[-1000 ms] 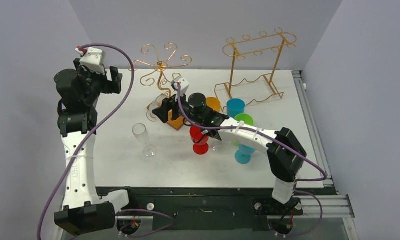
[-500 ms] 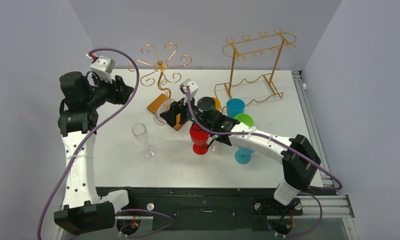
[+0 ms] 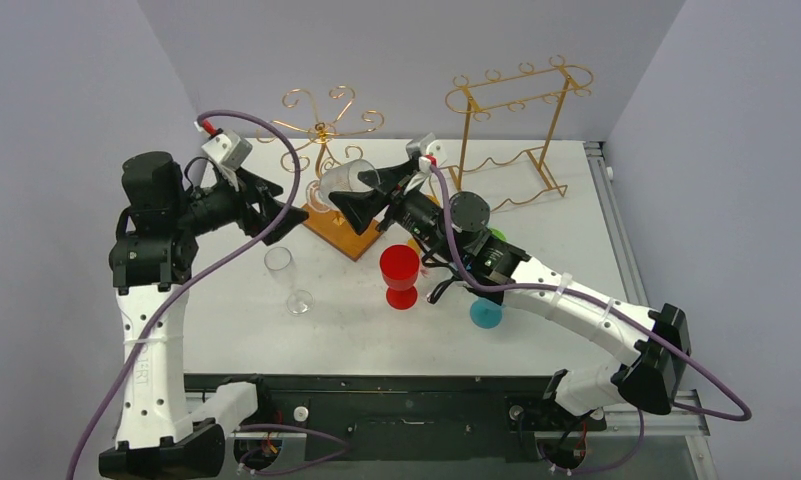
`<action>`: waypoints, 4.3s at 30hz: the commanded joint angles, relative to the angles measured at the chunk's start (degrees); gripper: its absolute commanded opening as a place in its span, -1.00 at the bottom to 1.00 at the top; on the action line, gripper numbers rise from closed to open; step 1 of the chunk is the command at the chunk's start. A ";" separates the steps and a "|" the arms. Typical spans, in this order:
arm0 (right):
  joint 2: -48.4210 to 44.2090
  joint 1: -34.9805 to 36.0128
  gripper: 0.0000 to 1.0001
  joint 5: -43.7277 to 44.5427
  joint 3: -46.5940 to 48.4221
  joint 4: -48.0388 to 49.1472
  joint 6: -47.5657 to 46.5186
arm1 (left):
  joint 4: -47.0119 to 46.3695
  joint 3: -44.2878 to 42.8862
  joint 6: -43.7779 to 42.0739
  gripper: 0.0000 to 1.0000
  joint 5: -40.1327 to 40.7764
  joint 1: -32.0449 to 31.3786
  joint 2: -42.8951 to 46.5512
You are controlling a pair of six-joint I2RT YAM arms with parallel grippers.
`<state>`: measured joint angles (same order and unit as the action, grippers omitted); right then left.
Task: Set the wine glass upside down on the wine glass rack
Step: Turn the wine glass upside down at the wine rack.
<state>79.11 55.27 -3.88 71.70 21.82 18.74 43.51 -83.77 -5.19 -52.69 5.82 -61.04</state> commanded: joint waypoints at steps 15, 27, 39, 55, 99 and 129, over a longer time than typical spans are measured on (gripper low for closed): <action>-0.53 3.89 -1.00 0.54 2.12 11.43 2.60 | 1.53 0.24 -1.70 -0.07 -2.78 -5.33 -0.69; 1.31 4.06 -1.00 -6.49 -0.24 9.08 8.54 | -3.70 -1.62 -5.84 -1.00 -0.88 -5.36 0.10; 1.17 0.68 -0.06 -15.23 4.20 -10.31 11.75 | -7.67 4.93 -35.47 -1.00 5.60 -5.32 7.16; 2.59 -3.74 0.46 -33.35 9.27 -17.69 12.82 | -8.11 10.79 -61.38 -1.00 2.63 -7.10 13.65; 14.30 -2.32 0.55 -50.11 3.81 18.98 15.89 | -19.82 19.67 -77.39 -1.00 -7.13 -7.67 23.15; 6.54 -2.88 0.57 -45.10 5.09 -5.15 -7.51 | -23.41 20.89 -72.75 -1.00 -6.47 -8.02 23.27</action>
<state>89.36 51.48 -48.01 73.63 19.92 20.73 22.81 -62.96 -80.14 -59.83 -2.22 -37.21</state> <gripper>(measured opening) 0.785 0.038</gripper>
